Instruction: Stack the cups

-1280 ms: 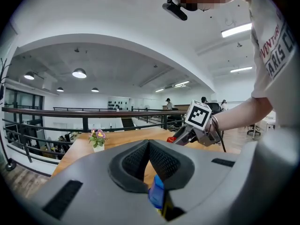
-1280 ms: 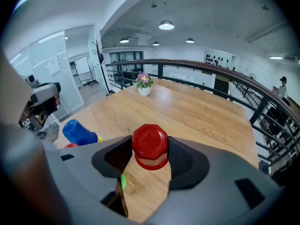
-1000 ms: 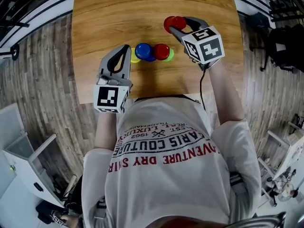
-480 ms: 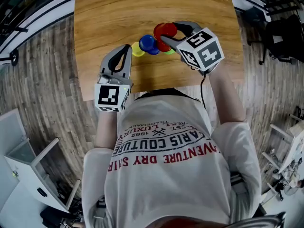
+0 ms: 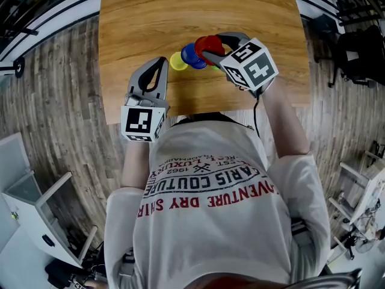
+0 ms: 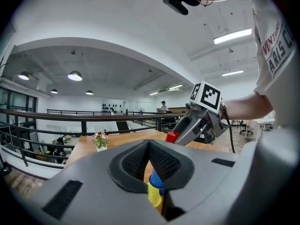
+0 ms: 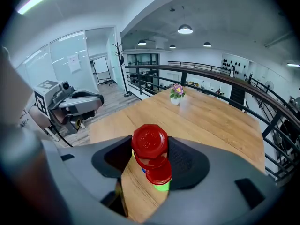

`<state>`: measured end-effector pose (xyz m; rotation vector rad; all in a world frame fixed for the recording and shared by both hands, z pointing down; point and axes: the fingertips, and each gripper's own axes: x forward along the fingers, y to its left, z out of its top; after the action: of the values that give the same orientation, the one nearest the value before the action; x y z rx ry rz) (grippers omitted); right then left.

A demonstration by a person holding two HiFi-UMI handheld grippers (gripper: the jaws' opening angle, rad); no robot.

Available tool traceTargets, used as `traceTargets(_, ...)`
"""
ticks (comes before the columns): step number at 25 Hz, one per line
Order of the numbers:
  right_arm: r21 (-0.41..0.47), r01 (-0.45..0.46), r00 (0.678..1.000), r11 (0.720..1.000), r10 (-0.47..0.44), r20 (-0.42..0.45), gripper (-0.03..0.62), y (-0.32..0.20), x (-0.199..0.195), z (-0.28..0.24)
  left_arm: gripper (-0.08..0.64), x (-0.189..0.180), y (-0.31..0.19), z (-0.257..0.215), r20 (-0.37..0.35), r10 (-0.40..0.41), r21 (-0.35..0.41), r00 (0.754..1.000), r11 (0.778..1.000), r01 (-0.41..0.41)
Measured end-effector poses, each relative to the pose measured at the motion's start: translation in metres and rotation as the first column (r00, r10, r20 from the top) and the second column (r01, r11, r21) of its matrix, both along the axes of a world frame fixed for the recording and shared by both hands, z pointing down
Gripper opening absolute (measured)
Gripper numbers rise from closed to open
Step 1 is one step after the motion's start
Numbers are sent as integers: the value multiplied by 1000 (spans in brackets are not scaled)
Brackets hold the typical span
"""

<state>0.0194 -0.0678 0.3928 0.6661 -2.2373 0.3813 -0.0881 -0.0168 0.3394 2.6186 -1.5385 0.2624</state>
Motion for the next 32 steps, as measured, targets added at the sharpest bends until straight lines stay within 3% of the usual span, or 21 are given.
traceTargets(13, -13, -21, 1000, 1000, 22, 17, 252, -2, -3, 5, 14, 3, 2, 4, 22, 6, -1, 1000, 1000, -6)
traceTargets(16, -62, 10, 999, 998, -8, 36, 311, 4, -7, 8, 14, 5, 2, 6, 26, 12, -7, 1000, 1000, -12)
traceTargets(18, -62, 18, 999, 998, -15, 41, 311, 6, -8, 8, 14, 6, 2, 7, 24, 12, -12, 1000, 1000, -12)
traceTargets(26, 16, -35, 996, 999, 33, 78, 319, 0, -2, -7, 14, 4, 2, 6, 24, 20, -6, 1000, 1000, -20)
traceTargets(32, 143, -126, 973, 982, 94, 212, 315, -4, 12, -43, 14, 8, -3, -7, 21, 24, 22, 999, 999, -25)
